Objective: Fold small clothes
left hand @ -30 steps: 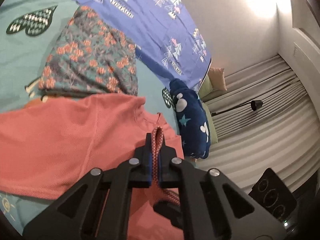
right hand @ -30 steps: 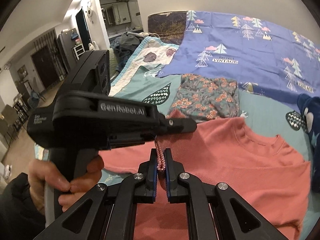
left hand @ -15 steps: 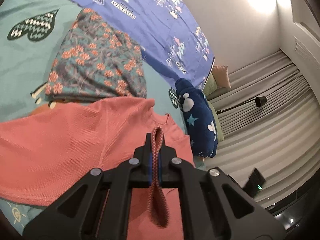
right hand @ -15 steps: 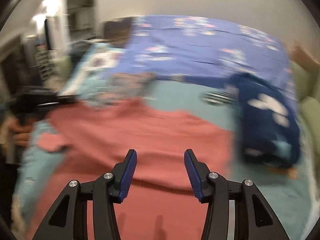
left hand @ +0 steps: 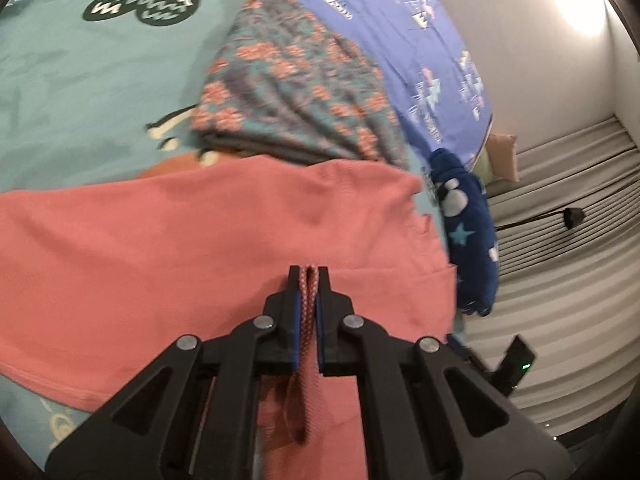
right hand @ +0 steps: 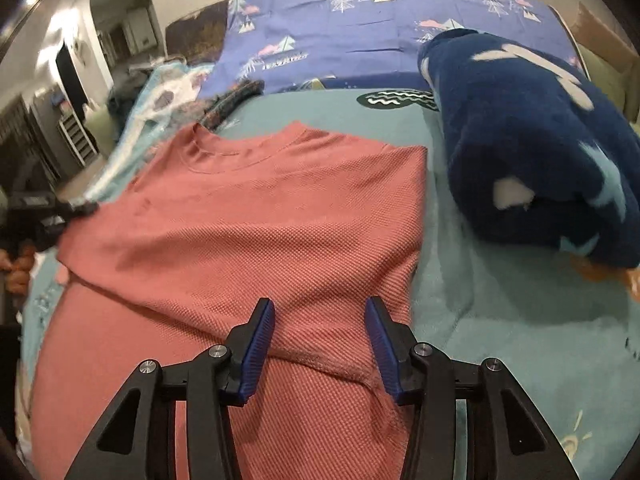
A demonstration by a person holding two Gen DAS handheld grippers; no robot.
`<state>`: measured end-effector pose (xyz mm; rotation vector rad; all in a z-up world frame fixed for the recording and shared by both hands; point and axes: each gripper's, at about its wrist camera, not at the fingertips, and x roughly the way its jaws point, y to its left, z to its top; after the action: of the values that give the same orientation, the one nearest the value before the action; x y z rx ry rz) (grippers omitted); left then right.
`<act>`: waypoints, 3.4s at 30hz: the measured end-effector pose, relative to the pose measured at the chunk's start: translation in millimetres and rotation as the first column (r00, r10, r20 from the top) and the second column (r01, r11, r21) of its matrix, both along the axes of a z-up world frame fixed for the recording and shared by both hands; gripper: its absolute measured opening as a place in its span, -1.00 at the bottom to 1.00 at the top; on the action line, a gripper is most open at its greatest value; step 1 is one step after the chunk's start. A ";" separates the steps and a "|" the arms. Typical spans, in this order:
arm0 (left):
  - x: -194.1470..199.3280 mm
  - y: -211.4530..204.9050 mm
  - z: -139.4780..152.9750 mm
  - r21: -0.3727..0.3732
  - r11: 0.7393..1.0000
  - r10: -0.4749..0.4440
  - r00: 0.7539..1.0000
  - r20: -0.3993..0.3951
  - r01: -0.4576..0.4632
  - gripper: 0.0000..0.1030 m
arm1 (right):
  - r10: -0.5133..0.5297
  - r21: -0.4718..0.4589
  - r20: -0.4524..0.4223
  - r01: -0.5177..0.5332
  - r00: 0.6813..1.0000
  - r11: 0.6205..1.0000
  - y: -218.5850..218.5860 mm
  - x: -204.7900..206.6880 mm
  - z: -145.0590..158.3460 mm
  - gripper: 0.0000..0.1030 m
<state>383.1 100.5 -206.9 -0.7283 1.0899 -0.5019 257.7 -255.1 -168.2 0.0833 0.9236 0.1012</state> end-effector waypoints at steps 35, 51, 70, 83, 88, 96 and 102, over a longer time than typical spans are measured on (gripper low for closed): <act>-102.4 300.5 -100.8 -0.048 0.835 0.527 0.821 -0.218 -0.549 -0.01 | 0.074 0.014 0.039 -0.075 0.996 0.997 101.6 -4.4 50.9 0.24; -88.2 252.0 -33.4 0.020 0.874 0.482 0.872 0.091 -0.485 -0.91 | 0.119 -0.024 0.071 -0.118 0.990 0.993 124.4 -14.4 70.9 0.26; -147.4 -46.2 142.7 0.276 0.953 -0.269 0.756 0.596 0.122 -0.90 | 0.238 0.280 0.017 -0.233 0.971 0.931 187.5 21.6 139.5 0.60; -197.6 -153.7 89.9 0.651 0.744 -0.565 0.665 0.489 0.153 -0.90 | 0.196 0.213 -0.432 -0.111 0.880 0.971 173.2 70.5 79.5 0.63; -224.7 -209.2 59.9 0.838 0.525 -0.728 0.588 0.353 0.146 -0.89 | 0.228 0.260 -0.478 -0.111 0.848 0.959 144.5 59.5 32.4 0.63; -260.2 -249.4 35.6 0.971 0.237 -0.852 0.475 0.219 -0.023 -0.88 | 0.291 0.448 -0.434 -0.076 0.852 0.891 91.3 51.0 -13.3 0.63; -266.8 -252.5 37.0 0.968 0.249 -0.838 0.493 0.235 -0.038 -0.87 | 0.304 0.532 -0.389 -0.058 0.870 0.845 78.8 40.6 -17.5 0.63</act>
<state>116.3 -152.0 -169.9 0.9015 0.5308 -0.5285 298.4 -176.3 -185.7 0.5293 1.3675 0.5303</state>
